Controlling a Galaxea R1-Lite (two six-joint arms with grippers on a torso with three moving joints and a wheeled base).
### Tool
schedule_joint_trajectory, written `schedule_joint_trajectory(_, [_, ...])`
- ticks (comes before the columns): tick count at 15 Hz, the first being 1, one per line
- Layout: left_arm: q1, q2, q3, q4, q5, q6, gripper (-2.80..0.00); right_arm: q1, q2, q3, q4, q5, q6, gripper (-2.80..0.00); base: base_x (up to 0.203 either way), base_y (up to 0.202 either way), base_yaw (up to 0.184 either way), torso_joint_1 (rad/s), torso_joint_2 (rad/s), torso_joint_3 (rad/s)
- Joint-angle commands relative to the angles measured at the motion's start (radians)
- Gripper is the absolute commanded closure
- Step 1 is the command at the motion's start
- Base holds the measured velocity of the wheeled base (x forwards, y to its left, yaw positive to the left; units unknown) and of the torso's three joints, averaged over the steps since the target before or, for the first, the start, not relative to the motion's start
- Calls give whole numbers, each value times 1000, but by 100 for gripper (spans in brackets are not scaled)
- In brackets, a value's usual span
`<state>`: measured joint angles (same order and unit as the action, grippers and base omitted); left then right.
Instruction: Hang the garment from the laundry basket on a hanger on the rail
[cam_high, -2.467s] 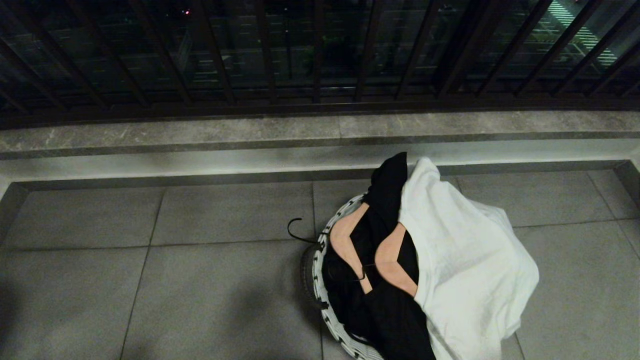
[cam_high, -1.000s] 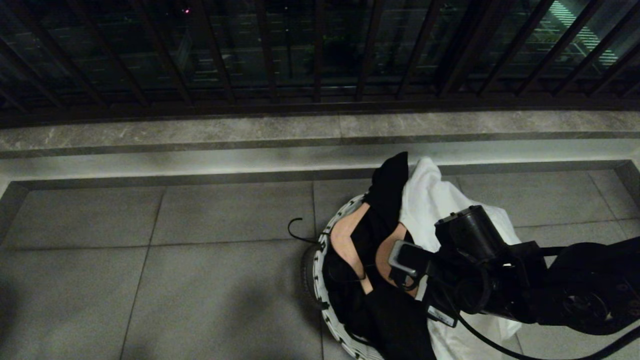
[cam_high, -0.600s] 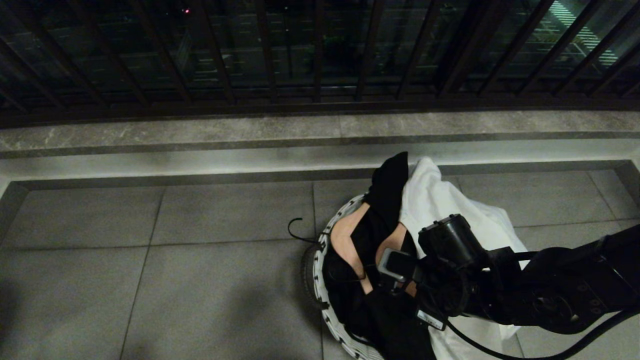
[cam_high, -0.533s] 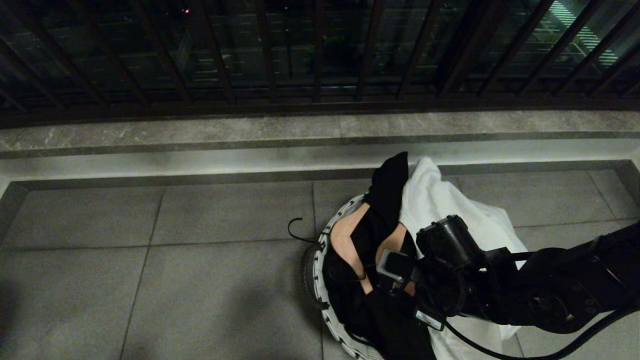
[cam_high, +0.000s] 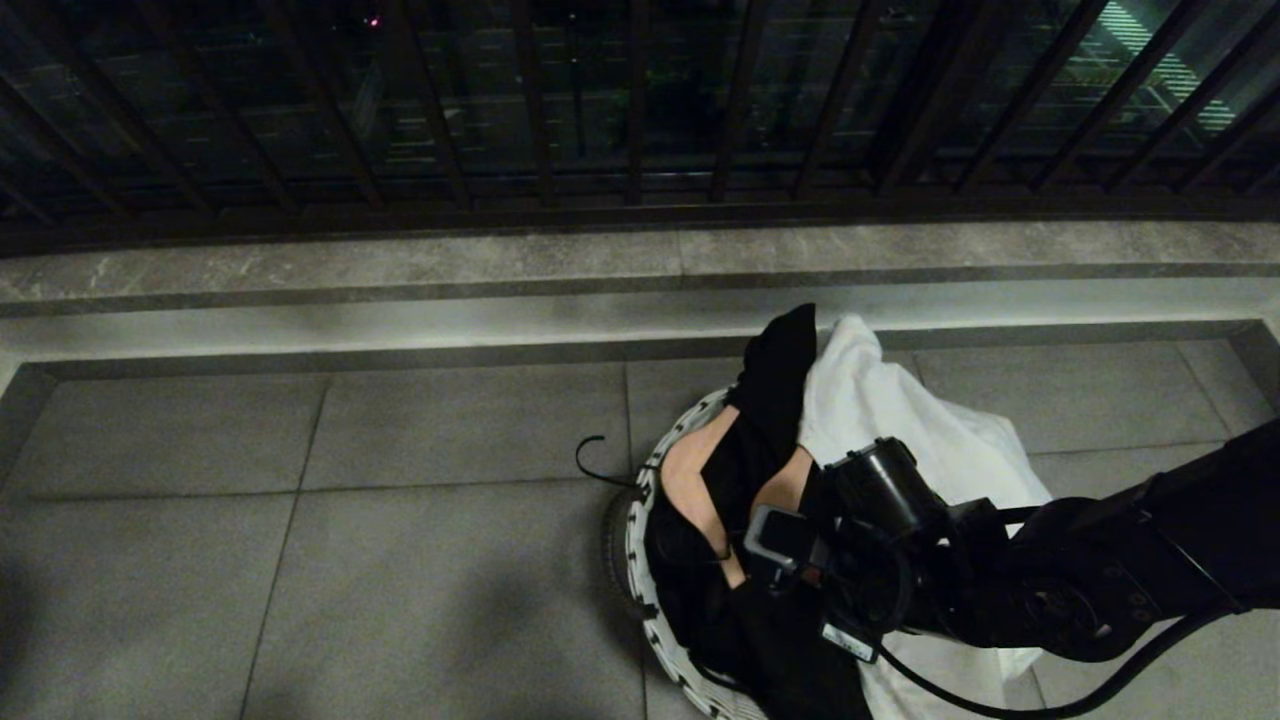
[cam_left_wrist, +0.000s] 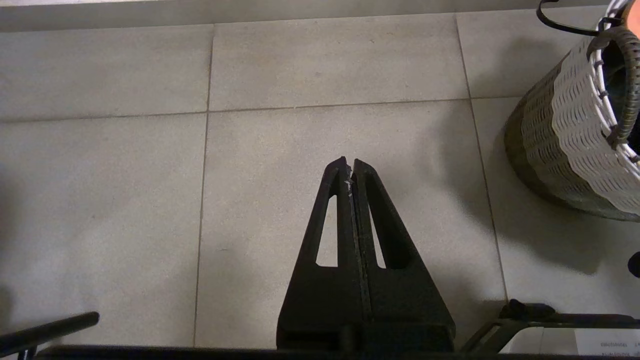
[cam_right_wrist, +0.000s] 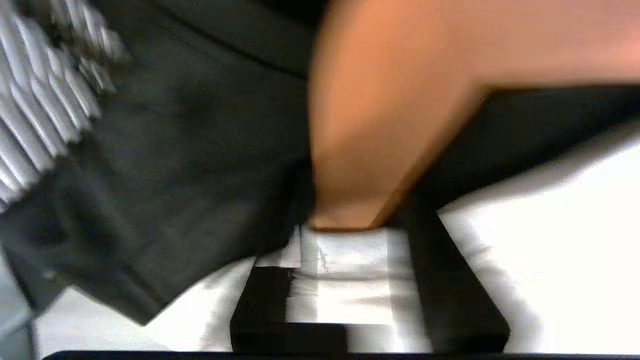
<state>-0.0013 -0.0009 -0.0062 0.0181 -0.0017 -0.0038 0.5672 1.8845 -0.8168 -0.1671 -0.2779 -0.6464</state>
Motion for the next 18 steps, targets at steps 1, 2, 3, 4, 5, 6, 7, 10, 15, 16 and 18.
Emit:
schedule_joint_trajectory(1, [0, 1, 0, 0, 0, -1, 0, 0, 10, 0, 0, -1, -4, 0, 0, 0, 0, 0, 0, 0])
schedule_joint_trajectory(2, [0, 1, 0, 0, 0, -1, 0, 0, 8, 2, 0, -1, -4, 0, 0, 0, 0, 0, 0, 0])
schedule_joint_trajectory(3, [0, 1, 0, 0, 0, -1, 0, 0, 7, 4, 0, -1, -4, 0, 0, 0, 0, 0, 0, 0])
schedule_joint_trajectory(4, [0, 1, 0, 0, 0, -1, 0, 0, -3, 4, 0, -1, -4, 0, 0, 0, 0, 0, 0, 0])
schedule_joint_trajectory(5, [0, 1, 0, 0, 0, -1, 0, -1, -25, 3, 3, -1, -4, 0, 0, 0, 0, 0, 0, 0])
schedule_joint_trajectory(6, [0, 1, 0, 0, 0, -1, 0, 0, -55, 3, 7, -1, -4, 0, 0, 0, 0, 0, 0, 0])
schedule_joint_trajectory(7, [0, 1, 0, 0, 0, -1, 0, 0, -95, 2, 10, -1, -4, 0, 0, 0, 0, 0, 0, 0])
schedule_joint_trajectory(10, [0, 1, 0, 0, 0, -1, 0, -9, -270, -2, 40, 6, 0, 0, 0, 0, 0, 0, 0, 0])
schedule_joint_trajectory(15, [0, 1, 0, 0, 0, 1, 0, -38, -603, -105, 228, 106, 181, 0, 0, 0, 0, 0, 0, 0])
schedule_joint_trajectory(16, [0, 1, 0, 0, 0, 1, 0, -40, -667, -150, 293, 148, 251, 0, 0, 0, 0, 0, 0, 0])
schedule_joint_trajectory(18, [0, 1, 0, 0, 0, -1, 0, -42, -778, -208, 375, 231, 398, 0, 0, 0, 0, 0, 0, 0])
